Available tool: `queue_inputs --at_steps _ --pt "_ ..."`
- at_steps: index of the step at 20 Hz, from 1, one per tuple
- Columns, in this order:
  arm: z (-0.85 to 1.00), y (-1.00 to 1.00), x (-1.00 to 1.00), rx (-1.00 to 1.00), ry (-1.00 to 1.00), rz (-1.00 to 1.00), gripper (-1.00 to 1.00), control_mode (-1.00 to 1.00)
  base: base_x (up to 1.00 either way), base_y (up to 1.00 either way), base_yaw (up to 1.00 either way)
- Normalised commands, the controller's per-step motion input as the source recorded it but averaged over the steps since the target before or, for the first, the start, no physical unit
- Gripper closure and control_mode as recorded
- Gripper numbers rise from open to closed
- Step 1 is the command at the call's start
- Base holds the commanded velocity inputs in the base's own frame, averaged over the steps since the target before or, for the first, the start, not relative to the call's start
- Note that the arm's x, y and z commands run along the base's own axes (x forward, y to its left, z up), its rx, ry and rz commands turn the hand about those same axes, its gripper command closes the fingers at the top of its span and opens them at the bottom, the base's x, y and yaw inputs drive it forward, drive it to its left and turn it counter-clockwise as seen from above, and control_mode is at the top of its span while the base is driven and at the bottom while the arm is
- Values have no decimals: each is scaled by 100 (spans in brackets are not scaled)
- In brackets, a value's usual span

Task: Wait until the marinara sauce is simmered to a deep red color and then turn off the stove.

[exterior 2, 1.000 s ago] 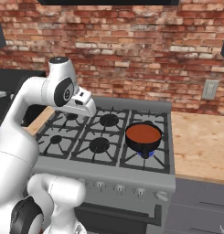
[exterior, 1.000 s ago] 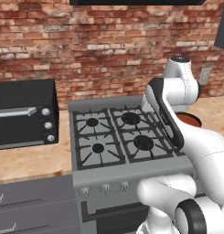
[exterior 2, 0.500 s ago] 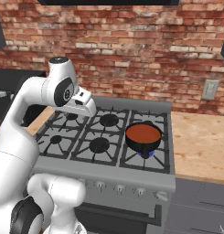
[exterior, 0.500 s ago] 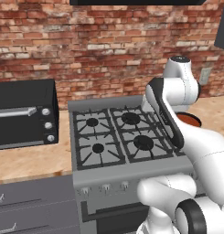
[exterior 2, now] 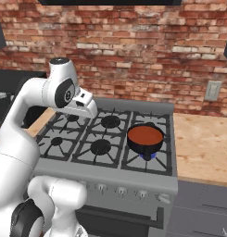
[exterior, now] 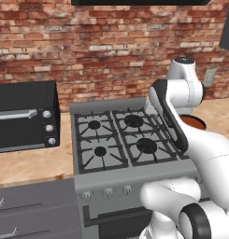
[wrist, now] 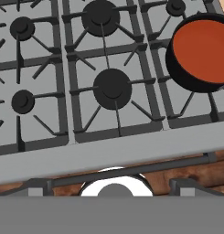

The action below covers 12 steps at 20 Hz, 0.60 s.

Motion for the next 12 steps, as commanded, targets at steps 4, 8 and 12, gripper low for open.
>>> queue_inputs --at_steps 4,8,12 --pt "0 0 0 0 0 0 -100 -100 0 0 0" --pt "0 0 0 0 0 0 -100 -100 0 0 0" --pt "0 0 0 0 0 0 -100 -100 0 0 0"
